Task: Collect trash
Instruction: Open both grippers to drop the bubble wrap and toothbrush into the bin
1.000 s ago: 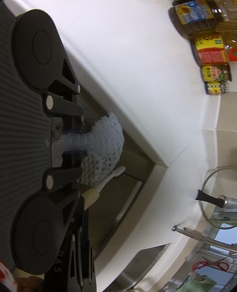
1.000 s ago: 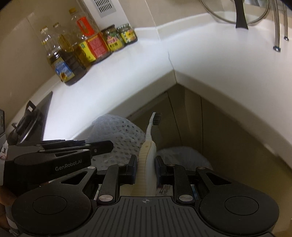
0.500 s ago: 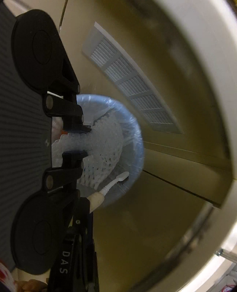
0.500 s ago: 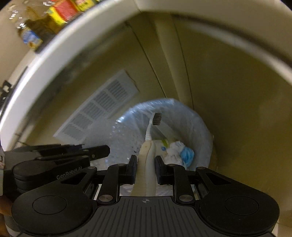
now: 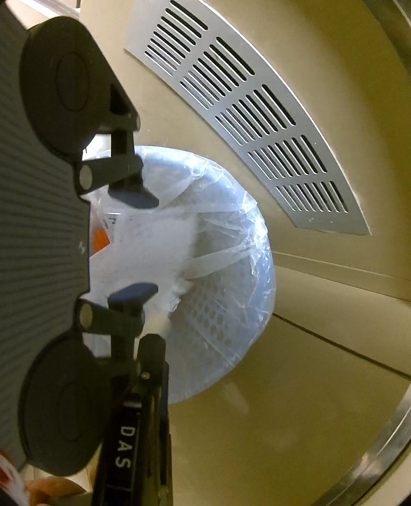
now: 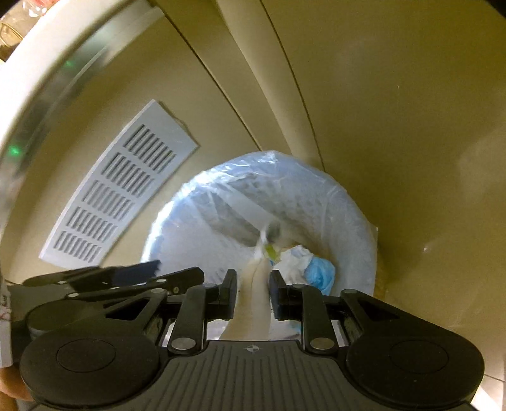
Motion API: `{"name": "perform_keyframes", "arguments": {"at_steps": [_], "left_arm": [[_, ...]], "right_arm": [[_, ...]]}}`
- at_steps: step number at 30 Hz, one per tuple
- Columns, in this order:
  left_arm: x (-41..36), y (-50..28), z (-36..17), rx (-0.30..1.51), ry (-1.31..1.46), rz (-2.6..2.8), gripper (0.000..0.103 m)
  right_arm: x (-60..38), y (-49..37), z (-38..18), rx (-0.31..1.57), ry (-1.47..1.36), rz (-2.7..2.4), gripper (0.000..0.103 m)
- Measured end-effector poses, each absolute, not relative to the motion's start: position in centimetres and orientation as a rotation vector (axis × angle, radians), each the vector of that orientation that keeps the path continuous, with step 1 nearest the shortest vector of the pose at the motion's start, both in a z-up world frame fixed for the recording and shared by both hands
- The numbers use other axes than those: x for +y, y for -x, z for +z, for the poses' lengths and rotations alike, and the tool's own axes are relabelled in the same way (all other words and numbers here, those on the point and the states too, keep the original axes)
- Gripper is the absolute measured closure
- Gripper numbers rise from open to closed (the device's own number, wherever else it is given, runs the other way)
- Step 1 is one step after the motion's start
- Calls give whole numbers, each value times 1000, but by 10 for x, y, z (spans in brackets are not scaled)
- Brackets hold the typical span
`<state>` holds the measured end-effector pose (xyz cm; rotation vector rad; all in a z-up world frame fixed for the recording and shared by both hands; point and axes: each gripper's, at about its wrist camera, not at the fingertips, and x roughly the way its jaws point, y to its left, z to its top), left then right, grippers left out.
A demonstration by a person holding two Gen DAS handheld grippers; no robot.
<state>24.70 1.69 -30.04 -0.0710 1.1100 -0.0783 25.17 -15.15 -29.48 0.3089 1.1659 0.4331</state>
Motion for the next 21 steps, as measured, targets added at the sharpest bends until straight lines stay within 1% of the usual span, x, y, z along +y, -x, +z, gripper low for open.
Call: {"name": "perform_keyframes", "arguments": {"at_steps": [2, 7, 8, 10, 11, 12, 21], "left_arm": [[19, -246, -300, 1117, 62, -78, 53], [23, -235, -288, 1103, 46, -83, 50], [23, -232, -284, 1097, 39, -83, 50], [24, -225, -274, 1083, 35, -80, 50], [24, -221, -270, 1076, 37, -76, 50], [25, -217, -264, 1071, 41, -71, 50], [18, -171, -196, 1024, 60, -26, 50]], "right_arm": [[-154, -251, -295, 1154, -322, 432, 53], [-162, -244, -283, 1139, -369, 427, 49], [-165, -242, -279, 1135, -380, 425, 47], [-170, -236, -270, 1123, -400, 418, 41], [-173, -233, -264, 1118, -409, 416, 33], [-176, -230, -259, 1114, -415, 413, 28], [-196, -194, -196, 1059, -405, 434, 25]]}}
